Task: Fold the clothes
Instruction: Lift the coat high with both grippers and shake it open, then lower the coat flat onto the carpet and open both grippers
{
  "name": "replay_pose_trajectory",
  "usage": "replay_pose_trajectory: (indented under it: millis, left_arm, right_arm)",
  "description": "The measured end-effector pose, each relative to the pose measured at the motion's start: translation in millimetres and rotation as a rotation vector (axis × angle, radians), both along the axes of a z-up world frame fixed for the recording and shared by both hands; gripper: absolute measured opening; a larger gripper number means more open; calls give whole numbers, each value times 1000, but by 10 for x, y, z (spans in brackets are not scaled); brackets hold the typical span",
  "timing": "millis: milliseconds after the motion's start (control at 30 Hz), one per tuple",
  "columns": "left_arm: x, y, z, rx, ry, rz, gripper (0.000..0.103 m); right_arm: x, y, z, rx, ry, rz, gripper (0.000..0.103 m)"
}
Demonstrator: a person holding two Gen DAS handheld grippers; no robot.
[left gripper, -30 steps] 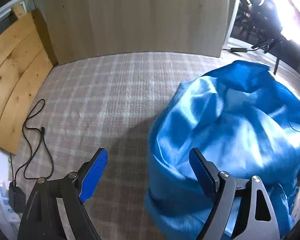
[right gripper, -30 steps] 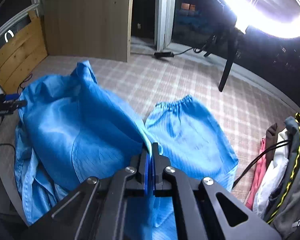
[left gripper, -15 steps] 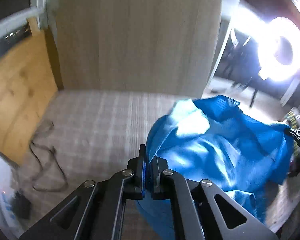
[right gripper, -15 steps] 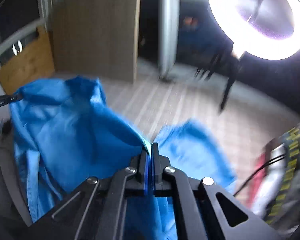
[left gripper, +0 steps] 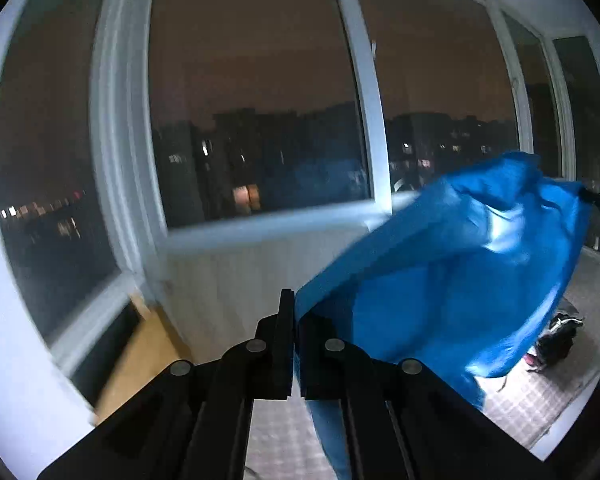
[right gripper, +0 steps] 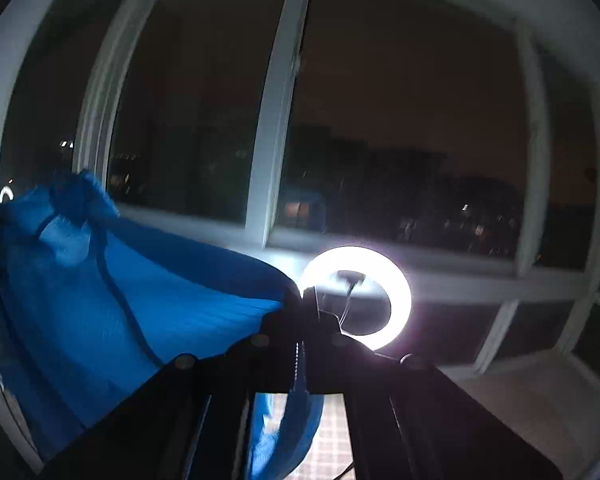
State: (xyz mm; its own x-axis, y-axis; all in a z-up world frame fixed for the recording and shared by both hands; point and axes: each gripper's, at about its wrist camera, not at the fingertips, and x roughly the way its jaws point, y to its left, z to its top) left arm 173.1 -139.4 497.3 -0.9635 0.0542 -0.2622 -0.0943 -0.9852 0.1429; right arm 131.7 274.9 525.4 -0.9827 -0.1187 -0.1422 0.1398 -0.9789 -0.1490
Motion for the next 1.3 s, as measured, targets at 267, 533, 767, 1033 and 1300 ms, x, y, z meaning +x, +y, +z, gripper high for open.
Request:
replay_pose_trajectory:
  millis: [267,533,767,1033,1300]
  left_arm:
    - [621,8,232,-41,55,-49,1]
    - [1152,-88,592,-44,177,-35,1]
    - [1403,-69,1257,-88,343,-4,1]
    - [414,88,974,-117,182,17,1]
    - [-1692,155,-367,-72,-144,103,1]
  right_arm:
    - [981,-13,443,-15,98,-61,1]
    - [1748,-58,671,-31,195,-38,1]
    - [1726,-139,891,-5,250,-75,1]
    - [1052,-66,802,-6,180,-96,1]
    - [-1136,-8,-332,76,-92,-120,1]
